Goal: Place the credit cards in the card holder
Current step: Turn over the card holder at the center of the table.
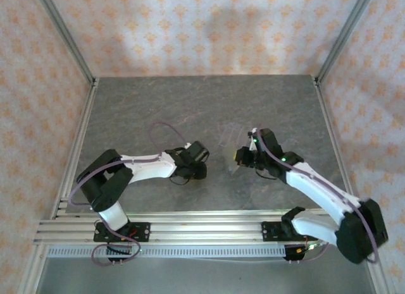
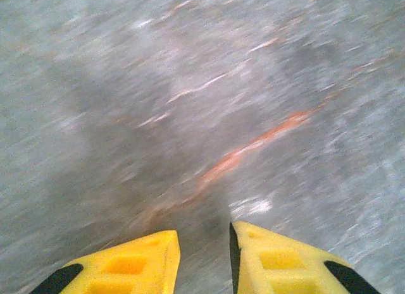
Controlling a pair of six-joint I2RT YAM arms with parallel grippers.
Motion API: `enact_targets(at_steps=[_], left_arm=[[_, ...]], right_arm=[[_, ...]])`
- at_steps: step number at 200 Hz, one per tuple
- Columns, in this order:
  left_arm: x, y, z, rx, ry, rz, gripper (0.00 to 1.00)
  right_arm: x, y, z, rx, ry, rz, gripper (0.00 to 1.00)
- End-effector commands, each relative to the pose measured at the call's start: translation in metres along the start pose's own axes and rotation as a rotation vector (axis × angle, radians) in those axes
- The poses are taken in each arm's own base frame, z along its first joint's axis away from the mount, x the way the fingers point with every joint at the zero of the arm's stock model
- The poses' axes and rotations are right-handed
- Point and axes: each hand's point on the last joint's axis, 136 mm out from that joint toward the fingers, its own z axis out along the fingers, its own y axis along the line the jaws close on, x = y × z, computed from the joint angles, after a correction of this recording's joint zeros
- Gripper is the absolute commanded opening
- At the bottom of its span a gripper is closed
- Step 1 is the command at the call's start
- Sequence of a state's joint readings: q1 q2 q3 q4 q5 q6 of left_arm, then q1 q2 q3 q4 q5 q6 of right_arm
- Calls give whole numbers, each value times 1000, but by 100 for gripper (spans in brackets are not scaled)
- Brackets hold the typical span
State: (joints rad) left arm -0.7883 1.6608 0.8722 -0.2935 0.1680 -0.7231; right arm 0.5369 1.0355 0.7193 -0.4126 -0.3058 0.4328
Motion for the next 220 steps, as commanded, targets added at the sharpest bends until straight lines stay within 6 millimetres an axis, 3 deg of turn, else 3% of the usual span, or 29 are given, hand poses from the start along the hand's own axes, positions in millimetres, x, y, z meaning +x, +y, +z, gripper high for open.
enact_targets(at_steps=[1, 28, 55, 82, 141, 163, 187, 204, 220], left_arm=[[23, 50, -13, -167, 79, 0, 30], [17, 59, -29, -167, 47, -54, 30], [10, 68, -49, -197, 16, -89, 33], [3, 75, -69, -214, -18, -121, 35], [-4, 95, -97, -212, -74, -200, 37], [-4, 101, -102, -216, -78, -215, 37], [-5, 105, -106, -205, -82, -231, 38], [-7, 103, -108, -184, -82, -231, 38], [-10, 90, -106, -131, -66, -201, 38]], right_arm=[[-4, -54, -41, 374, -61, -94, 0], [-9, -66, -59, 613, -93, -187, 0], [-13, -53, -65, 759, -172, -310, 0], [3, -43, -37, 827, -175, -374, 0], [41, 3, 31, 959, -203, -574, 0], [53, 18, 53, 942, -179, -589, 19], [72, 32, 73, 774, -98, -537, 49], [80, 47, 74, 601, -39, -479, 62], [82, 59, 65, 425, 14, -404, 68]])
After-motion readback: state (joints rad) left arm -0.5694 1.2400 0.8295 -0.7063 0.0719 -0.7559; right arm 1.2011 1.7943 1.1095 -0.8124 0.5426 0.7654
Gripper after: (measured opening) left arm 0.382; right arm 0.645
